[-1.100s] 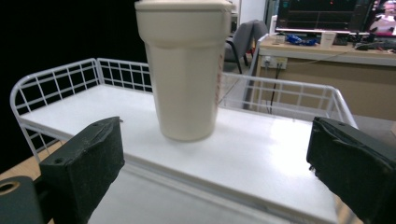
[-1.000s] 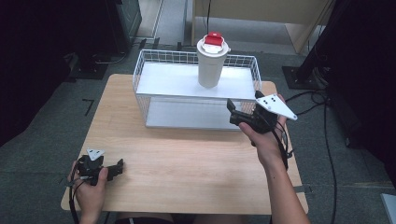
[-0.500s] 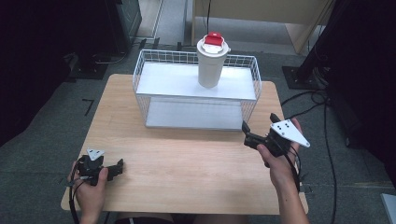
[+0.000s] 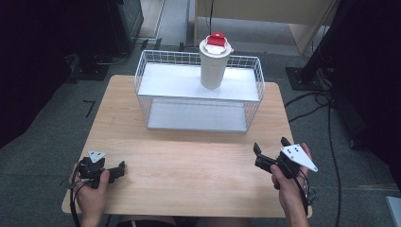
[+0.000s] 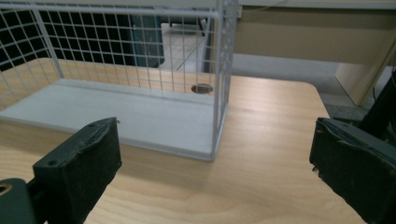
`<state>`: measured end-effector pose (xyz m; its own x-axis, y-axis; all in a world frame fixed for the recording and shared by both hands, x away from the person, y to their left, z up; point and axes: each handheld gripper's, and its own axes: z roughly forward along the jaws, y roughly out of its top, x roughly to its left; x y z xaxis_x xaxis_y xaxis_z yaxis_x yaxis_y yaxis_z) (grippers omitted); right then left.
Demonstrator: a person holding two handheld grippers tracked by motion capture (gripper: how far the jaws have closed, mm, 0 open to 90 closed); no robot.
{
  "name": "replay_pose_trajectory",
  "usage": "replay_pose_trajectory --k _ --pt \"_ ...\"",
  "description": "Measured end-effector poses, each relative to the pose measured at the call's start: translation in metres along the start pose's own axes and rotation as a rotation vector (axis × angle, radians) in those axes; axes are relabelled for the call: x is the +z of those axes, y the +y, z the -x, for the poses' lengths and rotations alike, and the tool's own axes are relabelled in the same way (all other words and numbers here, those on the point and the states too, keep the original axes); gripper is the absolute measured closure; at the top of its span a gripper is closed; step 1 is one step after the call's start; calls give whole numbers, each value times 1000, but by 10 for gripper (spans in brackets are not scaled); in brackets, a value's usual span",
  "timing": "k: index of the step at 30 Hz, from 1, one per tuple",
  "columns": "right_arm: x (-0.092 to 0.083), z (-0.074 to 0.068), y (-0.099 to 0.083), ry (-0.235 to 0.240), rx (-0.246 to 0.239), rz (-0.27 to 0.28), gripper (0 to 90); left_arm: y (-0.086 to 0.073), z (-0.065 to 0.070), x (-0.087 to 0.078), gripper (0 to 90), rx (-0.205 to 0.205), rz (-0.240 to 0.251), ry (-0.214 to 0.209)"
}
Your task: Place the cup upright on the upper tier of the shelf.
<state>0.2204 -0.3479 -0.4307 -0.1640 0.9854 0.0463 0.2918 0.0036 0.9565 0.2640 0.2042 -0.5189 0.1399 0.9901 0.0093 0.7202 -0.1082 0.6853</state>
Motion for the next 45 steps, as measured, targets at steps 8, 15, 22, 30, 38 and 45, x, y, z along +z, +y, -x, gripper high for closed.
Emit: replay_pose_trajectory --k 8,15,22,30,38,45 --pt "-4 13 -42 -43 15 -79 19 0 0 0 0 0 0 0" --pt "-7 22 -69 -121 0 -171 19 0 0 0 0 0 0 0" --pt "-12 28 -81 -164 -19 -240 19 0 0 0 0 -2 1 0" --pt "-21 43 -94 -162 13 -338 19 0 0 0 0 -2 1 0" --pt "-22 52 -102 -204 -50 -399 20 0 0 0 0 0 0 0" --pt "-18 57 -102 -136 -43 -450 18 0 0 0 0 0 0 0"
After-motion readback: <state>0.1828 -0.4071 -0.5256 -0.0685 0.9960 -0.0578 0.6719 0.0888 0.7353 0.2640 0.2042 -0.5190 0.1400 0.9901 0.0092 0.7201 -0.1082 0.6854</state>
